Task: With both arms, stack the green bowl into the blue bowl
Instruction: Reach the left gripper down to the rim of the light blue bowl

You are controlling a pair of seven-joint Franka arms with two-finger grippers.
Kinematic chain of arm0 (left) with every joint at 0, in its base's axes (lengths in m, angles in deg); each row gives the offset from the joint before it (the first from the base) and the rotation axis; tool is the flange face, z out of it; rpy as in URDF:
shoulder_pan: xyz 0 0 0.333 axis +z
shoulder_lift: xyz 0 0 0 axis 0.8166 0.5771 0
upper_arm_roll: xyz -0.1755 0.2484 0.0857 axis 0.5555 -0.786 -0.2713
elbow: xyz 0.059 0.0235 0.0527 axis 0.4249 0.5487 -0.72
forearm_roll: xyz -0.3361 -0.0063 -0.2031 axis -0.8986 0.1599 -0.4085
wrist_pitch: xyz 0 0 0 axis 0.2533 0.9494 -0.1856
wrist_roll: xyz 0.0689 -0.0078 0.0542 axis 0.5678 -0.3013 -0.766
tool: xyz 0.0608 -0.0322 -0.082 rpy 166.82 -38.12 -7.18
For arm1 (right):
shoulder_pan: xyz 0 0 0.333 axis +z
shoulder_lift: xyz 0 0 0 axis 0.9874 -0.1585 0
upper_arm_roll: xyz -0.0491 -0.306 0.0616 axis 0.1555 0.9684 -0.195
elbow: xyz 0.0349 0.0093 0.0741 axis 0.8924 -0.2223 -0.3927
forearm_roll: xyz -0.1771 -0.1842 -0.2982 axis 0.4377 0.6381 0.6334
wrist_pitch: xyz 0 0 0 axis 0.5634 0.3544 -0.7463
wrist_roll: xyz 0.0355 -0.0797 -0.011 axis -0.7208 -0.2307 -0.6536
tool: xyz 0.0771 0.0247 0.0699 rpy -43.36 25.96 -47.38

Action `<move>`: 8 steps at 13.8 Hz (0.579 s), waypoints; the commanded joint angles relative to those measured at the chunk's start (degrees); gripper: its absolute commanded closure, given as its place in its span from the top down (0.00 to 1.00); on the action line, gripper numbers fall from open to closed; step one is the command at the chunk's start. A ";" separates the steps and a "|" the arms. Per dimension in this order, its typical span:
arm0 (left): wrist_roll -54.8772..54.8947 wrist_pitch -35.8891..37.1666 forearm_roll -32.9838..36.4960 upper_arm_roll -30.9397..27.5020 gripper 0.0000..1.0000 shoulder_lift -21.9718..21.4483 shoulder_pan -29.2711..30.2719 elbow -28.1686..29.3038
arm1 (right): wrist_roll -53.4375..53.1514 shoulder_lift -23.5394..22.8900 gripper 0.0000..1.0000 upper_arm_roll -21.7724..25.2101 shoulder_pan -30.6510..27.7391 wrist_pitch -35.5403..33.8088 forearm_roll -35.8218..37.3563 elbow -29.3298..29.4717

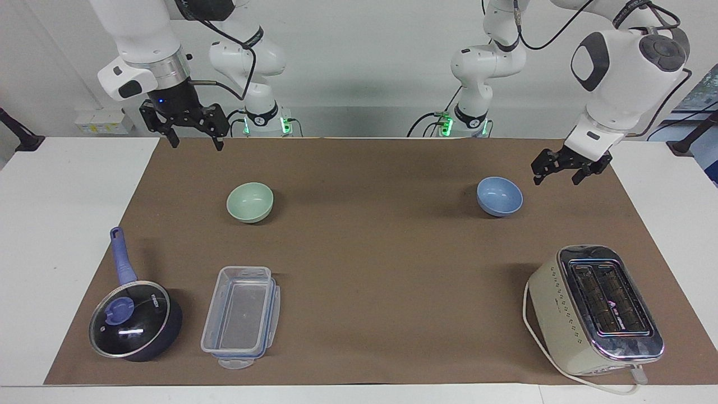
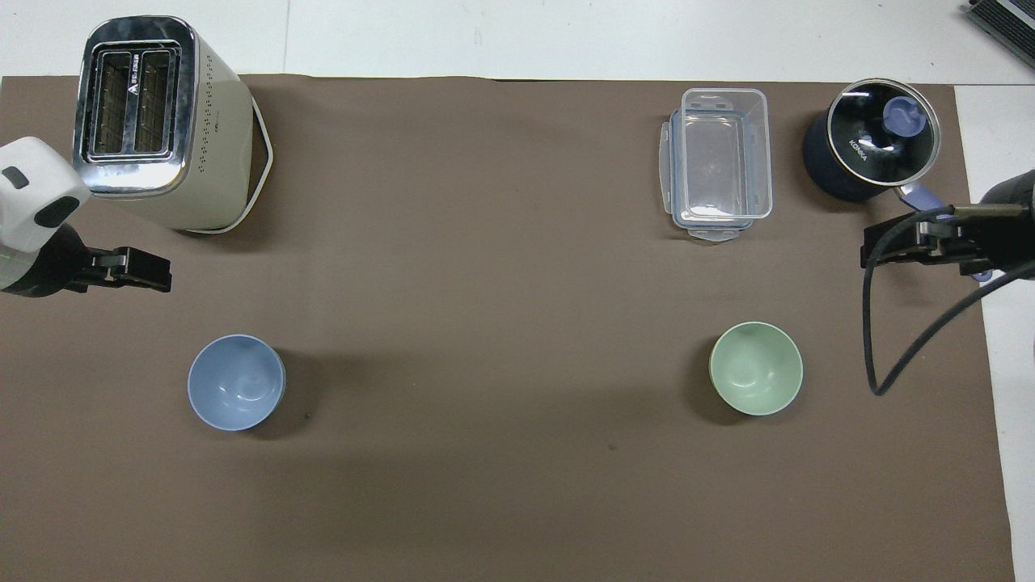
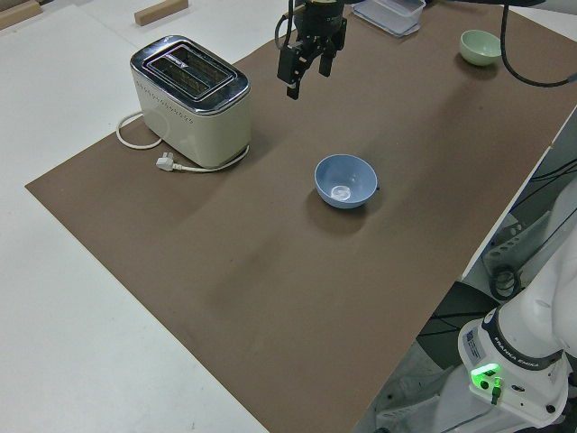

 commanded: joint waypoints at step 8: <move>2.07 -18.69 -2.72 0.28 1.00 -4.18 1.22 23.95 | 0.18 1.40 1.00 -0.04 -0.59 1.07 -0.86 -1.76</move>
